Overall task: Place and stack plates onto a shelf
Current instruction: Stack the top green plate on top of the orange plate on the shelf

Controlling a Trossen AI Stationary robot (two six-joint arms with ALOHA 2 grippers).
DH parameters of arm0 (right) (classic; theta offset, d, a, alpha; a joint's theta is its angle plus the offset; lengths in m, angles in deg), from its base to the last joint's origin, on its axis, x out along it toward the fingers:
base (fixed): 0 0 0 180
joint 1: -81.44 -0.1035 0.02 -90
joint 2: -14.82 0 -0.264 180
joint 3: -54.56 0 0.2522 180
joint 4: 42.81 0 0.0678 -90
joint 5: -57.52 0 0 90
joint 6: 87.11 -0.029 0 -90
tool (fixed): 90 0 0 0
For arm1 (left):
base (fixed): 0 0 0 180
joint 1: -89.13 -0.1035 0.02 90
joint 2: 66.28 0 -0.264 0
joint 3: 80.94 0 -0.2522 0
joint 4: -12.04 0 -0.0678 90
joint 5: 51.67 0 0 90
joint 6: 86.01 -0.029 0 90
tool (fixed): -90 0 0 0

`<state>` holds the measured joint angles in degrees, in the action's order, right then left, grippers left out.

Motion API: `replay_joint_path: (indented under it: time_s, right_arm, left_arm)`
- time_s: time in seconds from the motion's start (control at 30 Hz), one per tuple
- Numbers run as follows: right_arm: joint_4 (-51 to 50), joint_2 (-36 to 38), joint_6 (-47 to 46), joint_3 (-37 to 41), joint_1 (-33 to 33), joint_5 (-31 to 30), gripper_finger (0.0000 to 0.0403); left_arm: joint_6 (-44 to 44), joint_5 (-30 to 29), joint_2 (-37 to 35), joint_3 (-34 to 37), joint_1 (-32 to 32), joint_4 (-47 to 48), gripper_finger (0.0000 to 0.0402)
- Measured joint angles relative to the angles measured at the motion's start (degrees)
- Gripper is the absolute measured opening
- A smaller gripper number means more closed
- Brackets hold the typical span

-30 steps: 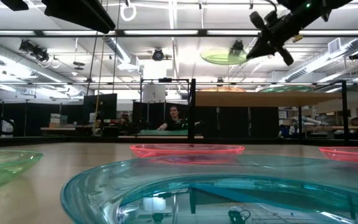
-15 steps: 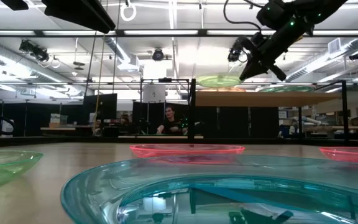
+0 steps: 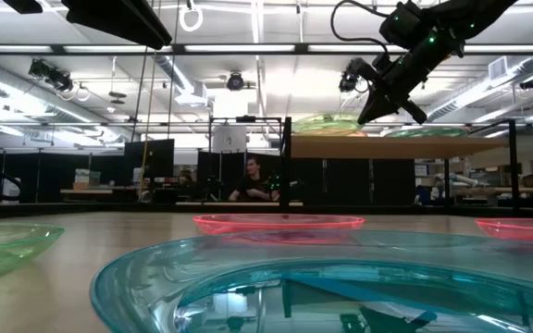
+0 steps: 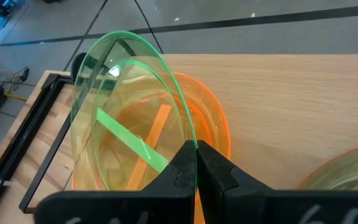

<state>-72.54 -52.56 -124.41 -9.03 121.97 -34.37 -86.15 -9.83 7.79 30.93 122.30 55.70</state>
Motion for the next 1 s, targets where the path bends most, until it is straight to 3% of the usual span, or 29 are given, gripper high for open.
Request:
replay_joint_path:
  time_s: [0.33,0.8,1.0]
  right_arm:
    - [0.0,0.0,-0.2,0.0,0.0,0.0,0.0030]
    - [0.0,0.0,-0.1,0.0,0.0,0.1,0.0095]
    - [-0.1,0.0,0.0,0.0,0.3,4.0,0.0127]
  left_arm:
    - [0.0,0.0,0.0,0.0,0.0,0.0,0.0119]
    - [0.0,0.0,0.0,0.0,0.0,0.0,0.0119]
    - [0.0,0.0,0.0,0.0,0.0,0.0,0.0119]
